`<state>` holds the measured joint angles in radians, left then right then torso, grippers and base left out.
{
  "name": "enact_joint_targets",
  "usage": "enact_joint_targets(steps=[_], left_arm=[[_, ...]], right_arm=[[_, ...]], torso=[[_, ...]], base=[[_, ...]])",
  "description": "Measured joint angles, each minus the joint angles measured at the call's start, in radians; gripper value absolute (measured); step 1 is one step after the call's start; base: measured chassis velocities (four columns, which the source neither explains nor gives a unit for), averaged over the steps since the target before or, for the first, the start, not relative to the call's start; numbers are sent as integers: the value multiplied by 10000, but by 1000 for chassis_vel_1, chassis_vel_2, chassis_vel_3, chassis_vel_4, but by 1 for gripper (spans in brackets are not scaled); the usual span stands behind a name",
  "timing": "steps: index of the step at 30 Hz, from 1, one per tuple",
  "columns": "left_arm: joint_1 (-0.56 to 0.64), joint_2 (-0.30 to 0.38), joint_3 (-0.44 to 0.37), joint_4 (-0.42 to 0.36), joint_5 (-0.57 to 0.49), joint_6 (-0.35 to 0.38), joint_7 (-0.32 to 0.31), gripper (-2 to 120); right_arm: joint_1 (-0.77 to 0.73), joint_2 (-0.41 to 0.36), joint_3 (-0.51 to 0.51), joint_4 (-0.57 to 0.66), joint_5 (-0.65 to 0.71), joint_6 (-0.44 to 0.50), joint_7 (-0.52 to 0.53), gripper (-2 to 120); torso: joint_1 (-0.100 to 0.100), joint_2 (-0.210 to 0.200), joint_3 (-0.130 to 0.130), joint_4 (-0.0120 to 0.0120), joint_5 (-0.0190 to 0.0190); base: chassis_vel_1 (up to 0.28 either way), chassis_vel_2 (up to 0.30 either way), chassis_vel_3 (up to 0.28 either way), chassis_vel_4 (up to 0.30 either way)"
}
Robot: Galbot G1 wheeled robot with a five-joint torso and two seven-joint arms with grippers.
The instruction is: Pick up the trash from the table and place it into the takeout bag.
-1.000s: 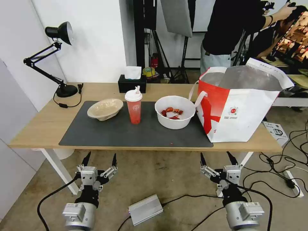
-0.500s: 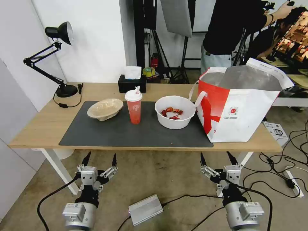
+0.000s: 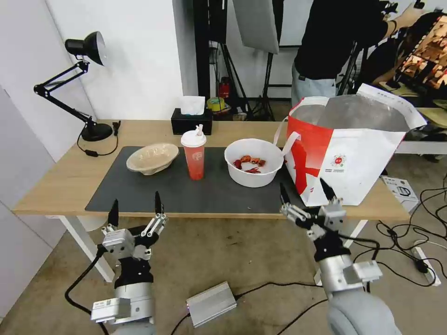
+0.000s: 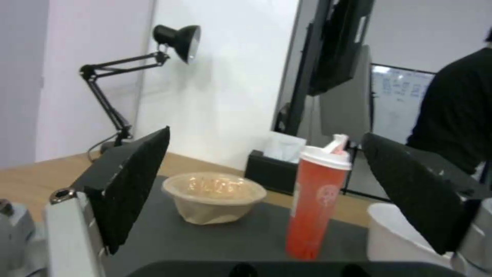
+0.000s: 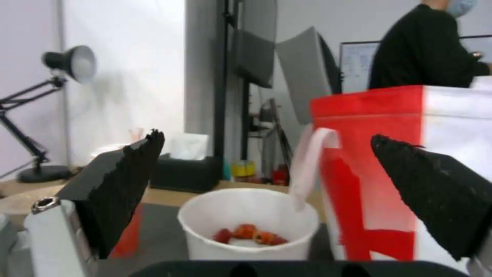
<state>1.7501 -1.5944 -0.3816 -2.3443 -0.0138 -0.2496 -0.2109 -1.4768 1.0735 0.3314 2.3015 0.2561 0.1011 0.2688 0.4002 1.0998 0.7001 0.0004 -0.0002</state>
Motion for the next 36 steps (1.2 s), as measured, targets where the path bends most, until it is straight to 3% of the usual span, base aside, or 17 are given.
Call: enact_joint_targets(steps=[6, 12, 20, 24, 30, 36], left_arm=[[210, 36, -61, -170, -107, 95, 227, 100], [378, 103, -218, -377, -331, 623, 308, 100], [633, 160, -155, -334, -486, 1367, 589, 100], [747, 242, -327, -390, -569, 1481, 693, 100], [764, 267, -390, -399, -620, 1493, 748, 100], [727, 270, -512, -405, -651, 1491, 798, 100]], right_arm=[[-310, -273, -320, 203, 75, -161, -352, 100], [-461, -449, -331, 232, 61, -451, -366, 100], [-356, -1294, -253, 287, 289, -841, -457, 100], [293, -2009, -123, 291, 891, -941, -686, 100], [706, -2359, -86, 257, 1262, -1031, -755, 100], [1904, -3191, -297, -87, 2256, -1235, -997, 100]], torso=[[-2, 1, -1, -6, 1], [-1, 1, -1, -5, 2], [-1, 2, -1, -5, 2], [-1, 2, -1, -3, 2], [-1, 1, -1, -4, 2], [-1, 1, -1, -5, 1]], base=[[0, 0, 0, 0], [0, 0, 0, 0], [0, 0, 0, 0], [0, 0, 0, 0], [0, 0, 0, 0], [0, 0, 0, 0]])
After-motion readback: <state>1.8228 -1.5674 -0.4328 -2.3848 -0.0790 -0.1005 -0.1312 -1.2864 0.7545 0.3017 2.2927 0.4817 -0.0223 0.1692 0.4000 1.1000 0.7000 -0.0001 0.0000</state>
